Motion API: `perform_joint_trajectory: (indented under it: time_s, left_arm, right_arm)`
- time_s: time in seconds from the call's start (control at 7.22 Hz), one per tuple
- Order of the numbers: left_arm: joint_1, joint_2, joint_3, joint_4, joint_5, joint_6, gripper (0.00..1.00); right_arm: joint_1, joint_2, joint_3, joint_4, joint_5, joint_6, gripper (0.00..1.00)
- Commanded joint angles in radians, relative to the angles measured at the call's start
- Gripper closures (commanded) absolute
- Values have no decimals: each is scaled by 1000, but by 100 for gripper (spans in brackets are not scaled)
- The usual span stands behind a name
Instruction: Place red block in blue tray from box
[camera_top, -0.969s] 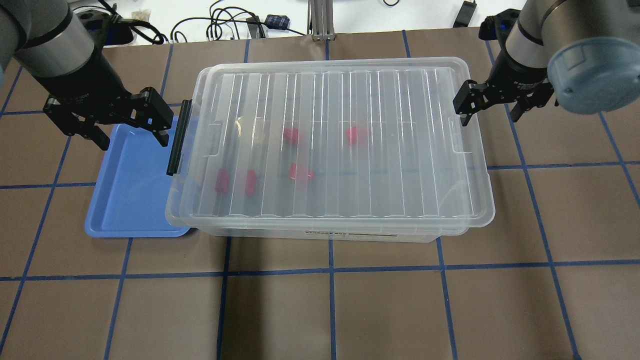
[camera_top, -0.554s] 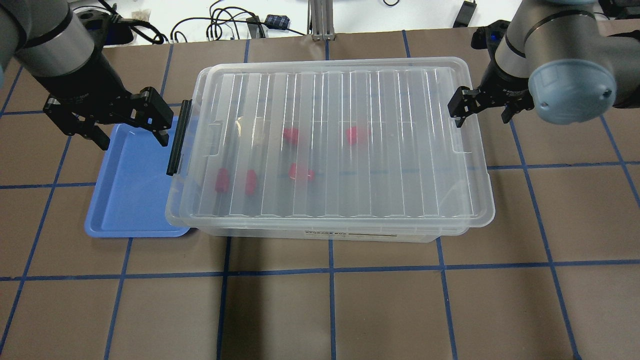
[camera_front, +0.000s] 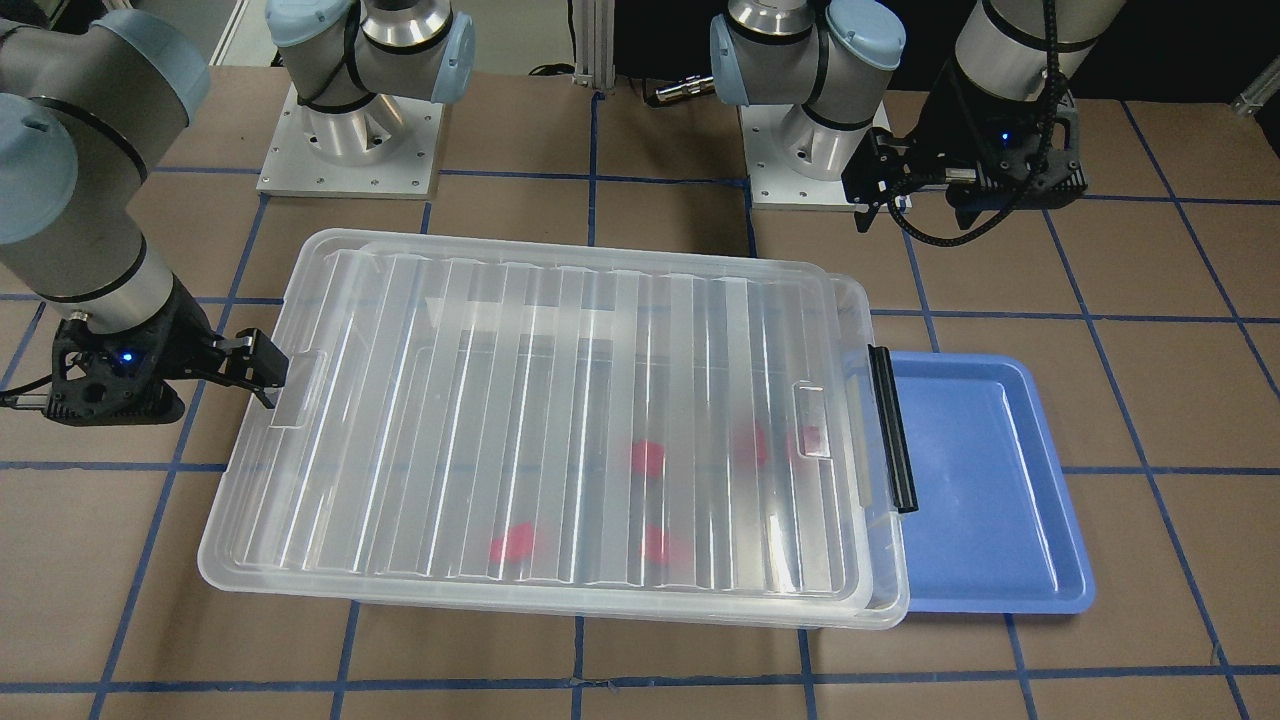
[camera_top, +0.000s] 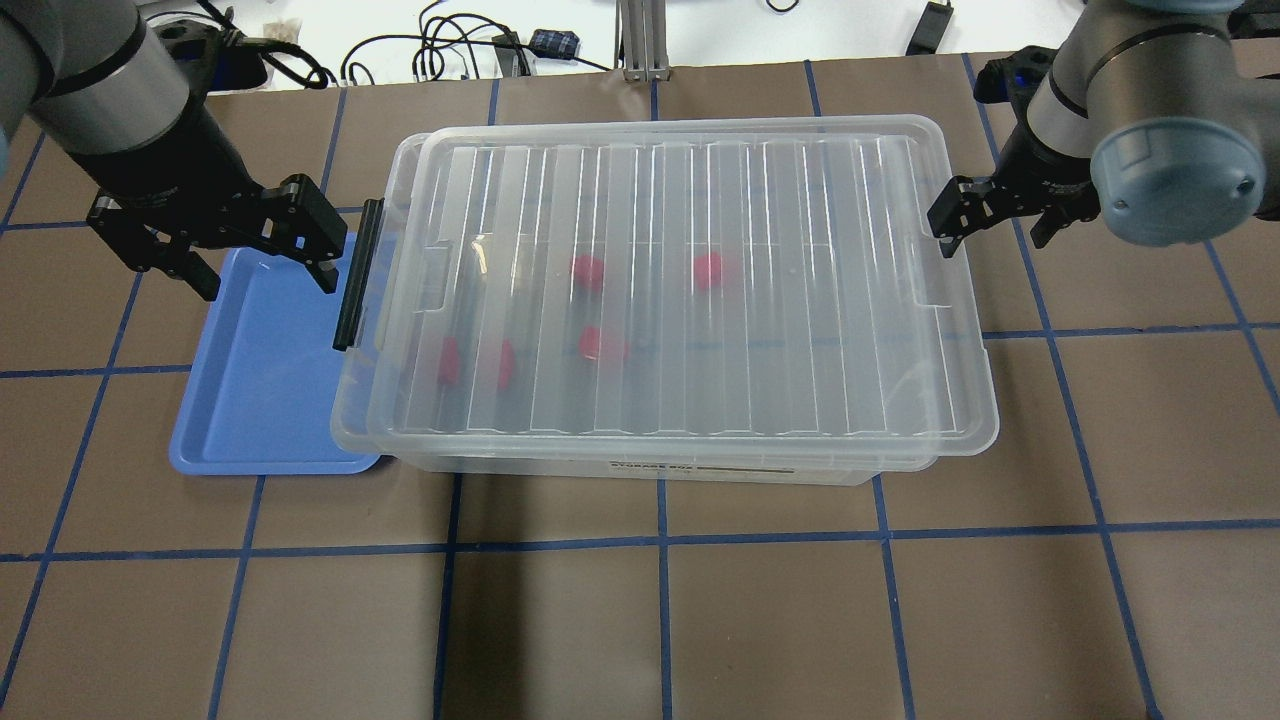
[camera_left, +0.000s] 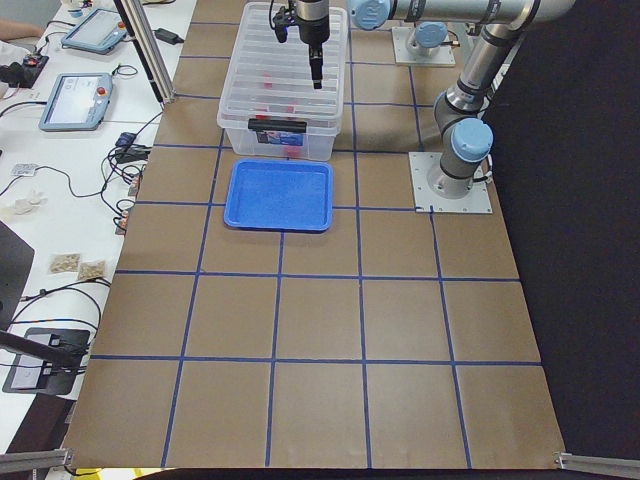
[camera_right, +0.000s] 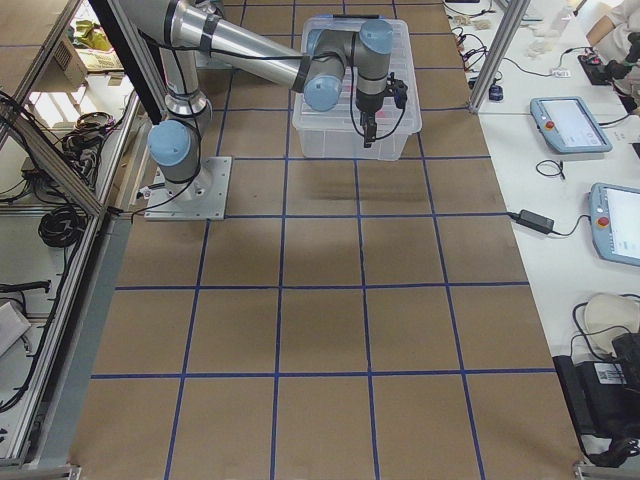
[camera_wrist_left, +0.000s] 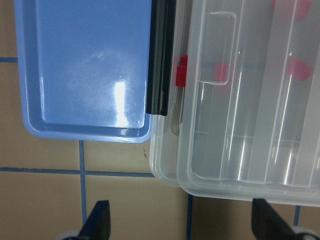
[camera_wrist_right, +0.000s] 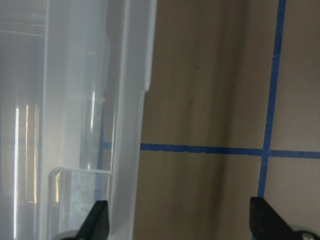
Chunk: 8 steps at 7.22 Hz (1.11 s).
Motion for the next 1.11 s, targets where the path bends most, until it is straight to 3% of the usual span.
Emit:
perform_joint_trajectory:
  time_s: [0.0,0.97]
  left_arm:
    - [0,0,0,1,-1,0,0]
    - [12,-20,1,15,-13,2,0]
  right_arm:
    - [-17,1,1,-3,-2,-31,2]
    - [-192,3,-9,-9,6,-310,0]
